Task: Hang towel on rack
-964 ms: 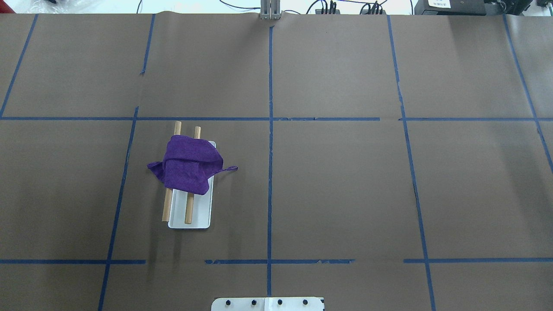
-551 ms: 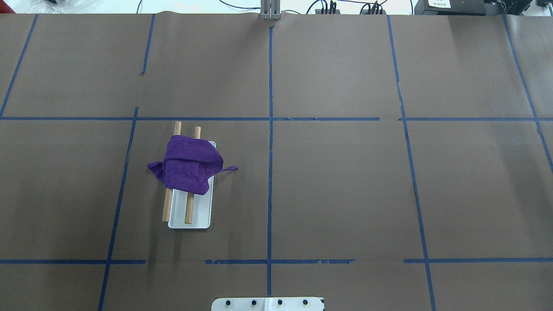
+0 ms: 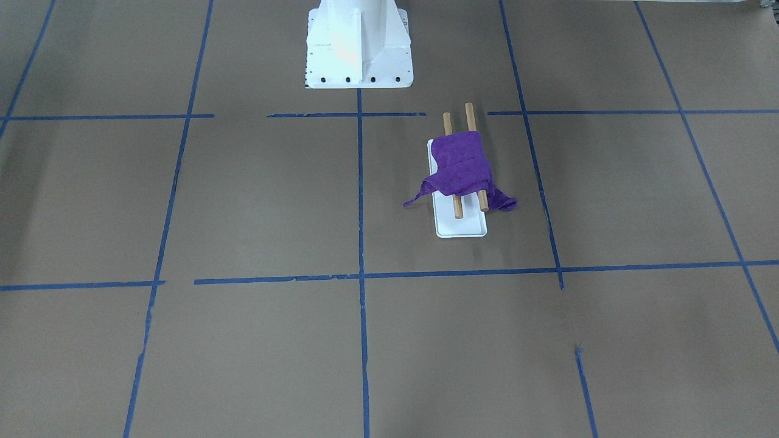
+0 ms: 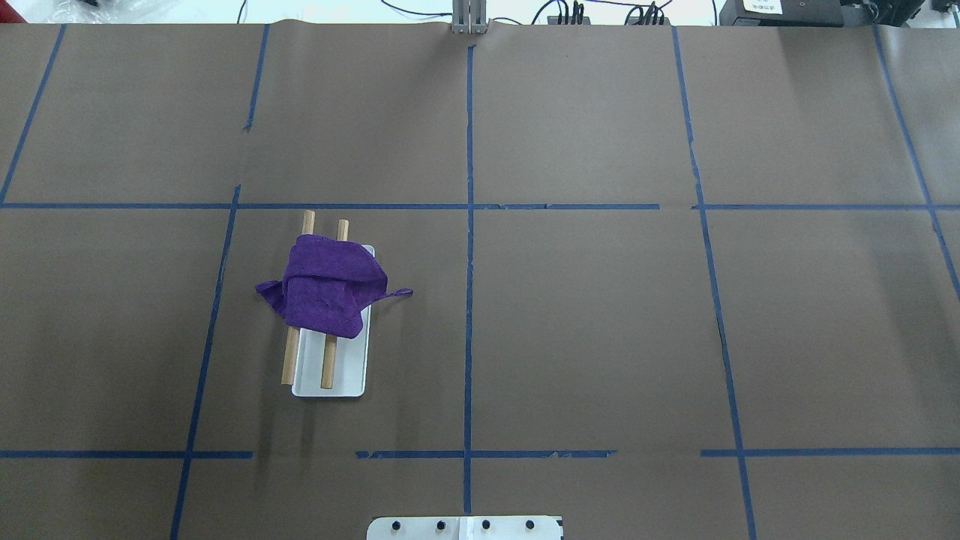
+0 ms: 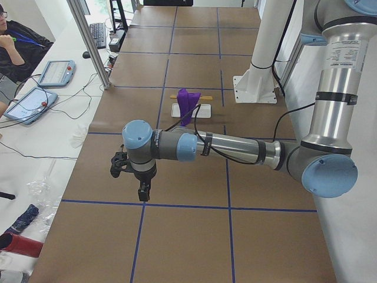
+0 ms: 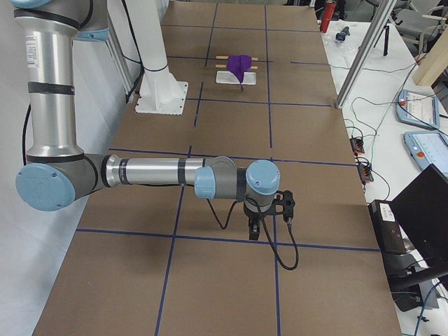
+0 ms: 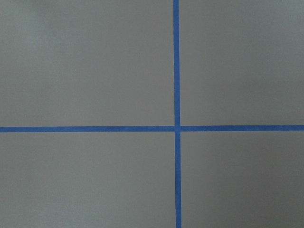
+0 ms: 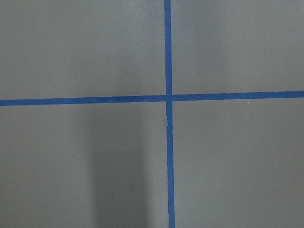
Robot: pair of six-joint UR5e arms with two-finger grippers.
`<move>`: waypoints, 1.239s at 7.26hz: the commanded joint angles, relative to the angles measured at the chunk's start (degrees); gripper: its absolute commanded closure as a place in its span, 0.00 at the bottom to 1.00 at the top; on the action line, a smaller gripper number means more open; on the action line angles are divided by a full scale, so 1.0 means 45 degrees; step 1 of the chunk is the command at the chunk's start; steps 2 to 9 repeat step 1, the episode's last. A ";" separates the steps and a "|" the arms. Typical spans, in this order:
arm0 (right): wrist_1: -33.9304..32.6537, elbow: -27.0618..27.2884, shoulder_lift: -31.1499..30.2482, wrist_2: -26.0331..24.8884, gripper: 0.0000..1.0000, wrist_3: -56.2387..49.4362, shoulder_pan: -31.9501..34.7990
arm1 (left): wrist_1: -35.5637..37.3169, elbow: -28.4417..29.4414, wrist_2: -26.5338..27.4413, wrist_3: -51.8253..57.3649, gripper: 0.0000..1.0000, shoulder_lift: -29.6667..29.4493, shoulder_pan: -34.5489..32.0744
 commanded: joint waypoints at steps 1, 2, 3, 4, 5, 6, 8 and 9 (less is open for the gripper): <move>0.0026 -0.0009 0.0014 0.0004 0.00 0.0021 0.0000 | -0.0019 -0.0002 0.0000 0.0000 0.00 0.0000 0.0000; 0.0026 -0.0009 0.0014 0.0004 0.00 0.0021 0.0000 | -0.0019 -0.0002 0.0000 0.0000 0.00 0.0000 0.0000; 0.0026 -0.0009 0.0014 0.0004 0.00 0.0021 0.0000 | -0.0019 -0.0002 0.0000 0.0000 0.00 0.0000 0.0000; 0.0026 -0.0009 0.0014 0.0004 0.00 0.0021 0.0000 | -0.0019 -0.0002 0.0000 0.0000 0.00 0.0000 0.0000; 0.0026 -0.0009 0.0014 0.0004 0.00 0.0021 0.0000 | -0.0019 -0.0002 0.0000 0.0000 0.00 0.0000 0.0000; 0.0026 -0.0009 0.0014 0.0004 0.00 0.0021 0.0000 | -0.0019 -0.0002 0.0000 0.0000 0.00 0.0000 0.0000; 0.0026 -0.0009 0.0014 0.0004 0.00 0.0021 0.0000 | -0.0019 -0.0002 0.0000 0.0000 0.00 0.0000 0.0000; 0.0026 -0.0009 0.0014 0.0004 0.00 0.0021 0.0000 | -0.0019 -0.0002 0.0000 0.0000 0.00 0.0000 0.0000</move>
